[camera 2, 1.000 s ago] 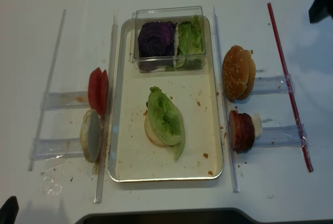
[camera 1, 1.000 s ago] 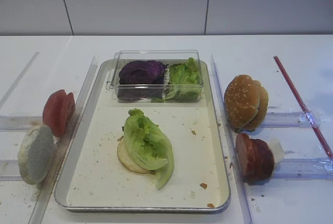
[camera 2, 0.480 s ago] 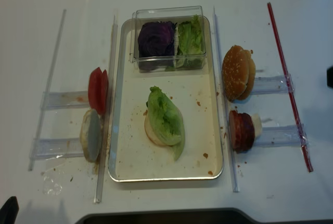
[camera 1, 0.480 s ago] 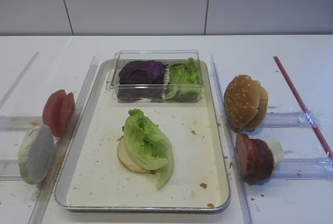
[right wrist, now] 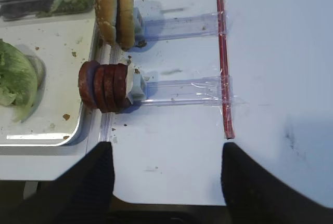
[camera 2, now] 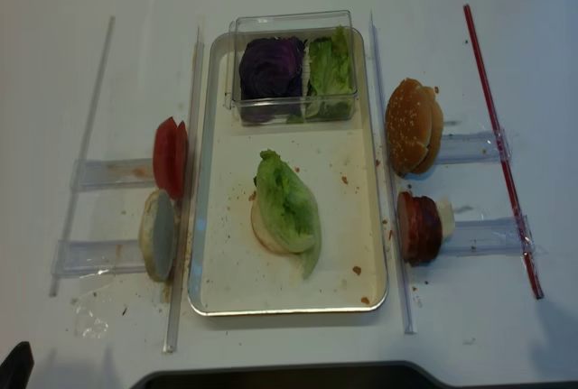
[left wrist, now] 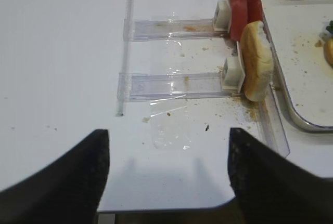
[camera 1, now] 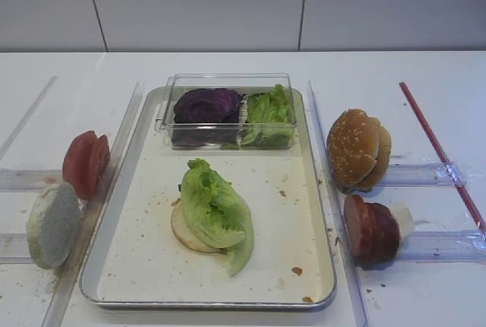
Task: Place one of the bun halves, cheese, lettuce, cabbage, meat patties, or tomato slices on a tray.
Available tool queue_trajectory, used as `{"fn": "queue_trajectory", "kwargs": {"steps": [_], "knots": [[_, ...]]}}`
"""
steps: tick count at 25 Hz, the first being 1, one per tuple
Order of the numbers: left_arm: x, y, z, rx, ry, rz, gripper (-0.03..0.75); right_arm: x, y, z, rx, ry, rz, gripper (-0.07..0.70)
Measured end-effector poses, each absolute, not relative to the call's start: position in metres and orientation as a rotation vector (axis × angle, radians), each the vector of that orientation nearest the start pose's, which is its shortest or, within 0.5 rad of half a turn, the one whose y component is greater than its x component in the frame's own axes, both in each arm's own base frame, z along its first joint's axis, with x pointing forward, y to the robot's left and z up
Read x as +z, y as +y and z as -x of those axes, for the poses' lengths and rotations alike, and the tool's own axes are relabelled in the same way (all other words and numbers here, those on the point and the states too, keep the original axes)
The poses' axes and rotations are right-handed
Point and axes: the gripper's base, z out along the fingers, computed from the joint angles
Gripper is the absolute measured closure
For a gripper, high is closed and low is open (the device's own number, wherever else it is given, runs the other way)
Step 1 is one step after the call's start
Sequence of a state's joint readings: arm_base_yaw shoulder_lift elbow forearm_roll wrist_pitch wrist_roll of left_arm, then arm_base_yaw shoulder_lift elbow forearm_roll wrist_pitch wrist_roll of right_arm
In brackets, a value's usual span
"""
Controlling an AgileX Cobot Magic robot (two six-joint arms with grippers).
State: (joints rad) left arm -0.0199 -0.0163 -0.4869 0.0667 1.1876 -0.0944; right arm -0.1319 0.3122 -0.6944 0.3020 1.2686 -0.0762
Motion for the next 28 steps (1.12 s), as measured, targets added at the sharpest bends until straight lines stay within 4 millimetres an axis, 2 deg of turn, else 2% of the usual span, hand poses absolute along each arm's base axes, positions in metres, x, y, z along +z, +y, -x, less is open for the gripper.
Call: {"fn": "queue_trajectory", "kwargs": {"steps": [3,7,14,19,25,28], "knots": [[0.264,0.006,0.012,0.012,2.164,0.082,0.271,0.312,0.026,-0.003,0.266,2.258,-0.019,0.178],[0.264,0.006,0.012,0.012,2.164,0.082,0.271,0.299,0.026,0.011,0.24,2.21,-0.011,0.178],[0.264,0.006,0.012,0.012,2.164,0.082,0.271,0.272,0.027,0.019,0.229,2.196,-0.011,0.178],[0.264,0.006,0.012,0.012,2.164,0.082,0.271,0.258,0.027,0.015,0.254,2.241,-0.036,0.178],[0.264,0.006,0.012,0.012,2.164,0.082,0.271,0.258,0.028,0.015,0.26,2.238,-0.015,0.178],[0.264,0.006,0.012,0.012,2.164,0.082,0.271,0.266,0.025,0.018,0.187,2.209,0.025,0.178]]}}
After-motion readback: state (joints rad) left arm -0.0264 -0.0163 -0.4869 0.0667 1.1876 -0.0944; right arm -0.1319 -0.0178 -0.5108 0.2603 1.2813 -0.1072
